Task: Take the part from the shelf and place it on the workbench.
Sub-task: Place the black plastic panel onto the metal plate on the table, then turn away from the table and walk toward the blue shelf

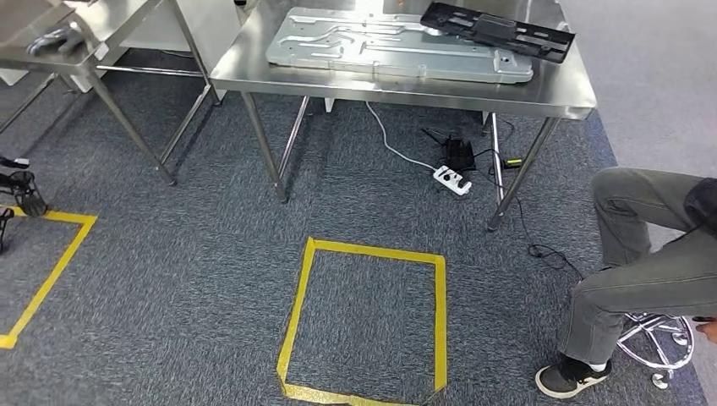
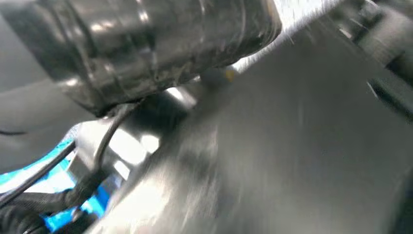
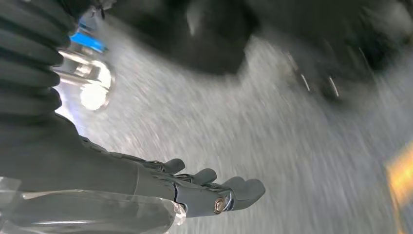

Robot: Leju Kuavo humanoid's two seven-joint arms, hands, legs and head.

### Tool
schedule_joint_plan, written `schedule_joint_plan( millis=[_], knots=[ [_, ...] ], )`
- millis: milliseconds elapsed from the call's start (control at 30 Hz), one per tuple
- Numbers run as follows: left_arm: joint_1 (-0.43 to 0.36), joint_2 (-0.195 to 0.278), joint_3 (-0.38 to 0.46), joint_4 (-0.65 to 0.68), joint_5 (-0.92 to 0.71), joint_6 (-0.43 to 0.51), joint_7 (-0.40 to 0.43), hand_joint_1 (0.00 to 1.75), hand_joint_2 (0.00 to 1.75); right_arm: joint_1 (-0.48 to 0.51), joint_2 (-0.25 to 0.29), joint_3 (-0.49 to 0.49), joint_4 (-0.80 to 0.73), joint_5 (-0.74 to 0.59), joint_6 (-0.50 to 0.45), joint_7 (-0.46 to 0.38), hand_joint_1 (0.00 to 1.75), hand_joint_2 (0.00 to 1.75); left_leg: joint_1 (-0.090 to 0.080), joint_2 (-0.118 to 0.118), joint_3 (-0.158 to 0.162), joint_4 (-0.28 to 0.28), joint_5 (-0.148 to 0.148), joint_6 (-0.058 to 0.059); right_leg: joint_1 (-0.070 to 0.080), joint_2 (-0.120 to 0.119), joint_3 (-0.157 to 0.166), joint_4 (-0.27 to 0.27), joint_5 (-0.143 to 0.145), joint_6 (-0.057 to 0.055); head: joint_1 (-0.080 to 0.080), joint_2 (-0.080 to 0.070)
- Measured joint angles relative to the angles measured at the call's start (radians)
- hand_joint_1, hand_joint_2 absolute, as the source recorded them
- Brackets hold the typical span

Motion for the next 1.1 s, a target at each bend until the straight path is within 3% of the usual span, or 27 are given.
schedule_joint_plan(
  millis=[67,133,200,233,300,367,400,433,467,533,600,633,733,800,867,933,967,1000,1067,1100],
  knots=[
    [-0.003,-0.011,0.0,0.0,-0.018,-0.008,0.006,0.0,0.0,0.002,0.004,0.002,0.002,-0.01,0.061,0.023,0.0,0.0,-0.006,0.027,0.096,-0.139,0.005,0.009,0.003,-0.015,-0.006,0.005,0.006,0.009,0.0,0.0],
    [-0.007,-0.021,-0.001,0.0,-0.029,-0.008,0.011,0.0,0.0,0.002,0.007,0.006,0.002,-0.016,0.086,0.032,0.0,0.0,-0.015,0.036,0.134,-0.215,-0.013,0.021,0.005,-0.033,-0.011,0.007,0.015,0.022,-0.001,0.0],
    [-0.006,-0.027,-0.002,0.0,-0.037,-0.008,0.013,0.0,0.0,0.0,0.008,0.012,0.002,-0.022,0.098,0.038,0.0,0.0,-0.013,0.019,0.126,-0.23,-0.009,0.034,0.003,-0.043,-0.017,0.011,0.017,0.035,-0.001,0.0],
    [-0.005,-0.03,-0.003,0.0,-0.042,-0.007,0.013,0.0,0.0,-0.001,0.008,0.015,0.002,-0.024,0.102,0.04,0.0,0.0,-0.012,0.011,0.122,-0.234,-0.003,0.041,0.002,-0.034,-0.023,0.025,0.004,0.04,-0.001,0.0],
    [-0.006,-0.037,-0.004,0.001,-0.05,-0.005,0.013,0.0,0.0,0.0,0.008,0.021,0.002,-0.028,0.113,0.044,0.0,0.0,-0.011,-0.002,0.114,-0.238,0.011,0.055,0.001,0.0,-0.056,0.108,-0.058,0.046,0.003,0.0],
    [-0.008,-0.041,-0.005,0.001,-0.06,-0.003,0.013,0.0,0.0,0.002,0.009,0.026,0.003,-0.037,0.125,0.046,0.0,0.0,-0.017,-0.015,0.099,-0.236,0.021,0.065,0.003,0.02,-0.107,0.235,-0.125,0.044,0.007,0.0],
    [-0.008,-0.043,-0.007,0.001,-0.065,-0.003,0.013,0.0,0.0,0.003,0.009,0.028,0.004,-0.042,0.132,0.047,0.0,0.0,-0.019,-0.024,0.092,-0.234,0.026,0.067,0.004,0.023,-0.121,0.275,-0.137,0.043,0.007,0.0],
    [-0.008,-0.045,-0.008,0.001,-0.071,-0.002,0.014,0.0,0.0,0.004,0.009,0.03,0.004,-0.047,0.138,0.047,0.0,0.0,-0.021,-0.034,0.084,-0.23,0.03,0.068,0.004,0.025,-0.117,0.281,-0.132,0.041,0.007,0.0],
    [-0.009,-0.047,-0.008,0.001,-0.076,-0.002,0.015,0.0,0.0,0.004,0.009,0.032,0.004,-0.05,0.141,0.047,0.0,0.0,-0.022,-0.045,0.077,-0.225,0.033,0.067,0.004,0.028,-0.093,0.247,-0.109,0.039,0.007,0.0],
    [-0.011,-0.052,-0.009,0.001,-0.084,-0.001,0.018,0.0,0.0,0.003,0.009,0.037,0.004,-0.057,0.141,0.047,0.0,0.0,-0.023,-0.066,0.062,-0.209,0.035,0.063,0.004,0.054,-0.016,0.117,-0.058,0.032,0.007,0.0],
    [-0.015,-0.057,-0.009,0.001,-0.088,-0.001,0.026,0.0,0.0,0.002,0.009,0.043,0.004,-0.061,0.138,0.045,0.0,0.0,-0.025,-0.083,0.048,-0.194,0.038,0.057,0.004,0.078,0.026,0.033,-0.038,0.026,0.007,0.0],
    [-0.016,-0.059,-0.009,0.001,-0.089,-0.001,0.031,0.0,0.0,0.002,0.01,0.047,0.004,-0.062,0.137,0.044,0.0,0.0,-0.025,-0.09,0.043,-0.191,0.04,0.052,0.005,0.081,0.027,0.025,-0.04,0.022,0.006,0.0],
    [-0.017,-0.06,-0.009,0.001,-0.09,0.0,0.04,0.0,0.0,0.001,0.014,0.056,0.005,-0.063,0.14,0.043,0.0,0.0,-0.024,-0.097,0.032,-0.184,0.041,0.036,0.002,0.056,0.024,0.018,-0.025,0.005,0.006,0.0],
    [-0.017,-0.06,-0.009,0.002,-0.091,0.005,0.046,0.0,0.0,0.001,0.019,0.063,0.005,-0.062,0.145,0.042,0.0,0.0,-0.022,-0.071,0.0,-0.116,-0.005,0.025,-0.003,0.035,0.019,0.012,-0.015,-0.006,-0.001,0.0],
    [-0.019,-0.06,-0.009,0.002,-0.092,0.013,0.054,0.0,0.0,0.003,0.022,0.073,0.005,-0.06,0.151,0.039,0.0,0.0,-0.019,-0.045,-0.05,0.007,-0.076,0.012,-0.002,0.012,0.012,0.013,-0.012,-0.009,-0.008,0.0],
    [-0.019,-0.06,-0.009,0.002,-0.093,0.019,0.059,0.0,0.0,0.005,0.023,0.082,0.006,-0.059,0.157,0.035,0.0,0.0,-0.016,-0.036,-0.069,0.078,-0.101,0.004,-0.002,-0.014,0.005,0.015,-0.011,-0.007,-0.008,0.0],
    [-0.018,-0.06,-0.009,0.003,-0.093,0.021,0.061,0.0,0.0,0.006,0.024,0.087,0.006,-0.059,0.159,0.033,0.0,0.0,-0.014,-0.032,-0.051,0.06,-0.087,0.003,-0.002,-0.026,0.003,0.017,-0.01,-0.006,-0.008,0.0],
    [-0.016,-0.06,-0.009,0.004,-0.092,0.022,0.063,0.0,0.0,0.005,0.025,0.091,0.006,-0.059,0.161,0.031,0.0,0.0,-0.012,-0.025,-0.017,0.006,-0.059,0.003,-0.003,-0.037,0.001,0.019,-0.01,-0.005,-0.008,0.0],
    [-0.009,-0.06,-0.009,0.006,-0.092,0.023,0.068,0.0,0.0,0.003,0.028,0.098,0.006,-0.06,0.161,0.029,0.0,0.0,-0.015,0.015,0.061,-0.135,-0.012,0.008,0.0,-0.056,0.0,0.022,-0.01,0.001,-0.008,0.0],
    [-0.007,-0.06,-0.009,0.007,-0.092,0.023,0.069,0.0,0.0,0.003,0.029,0.1,0.006,-0.06,0.162,0.028,0.0,0.0,-0.018,0.03,0.082,-0.18,-0.001,0.014,0.002,-0.064,-0.001,0.022,-0.01,0.006,-0.007,0.0]
  ],
)
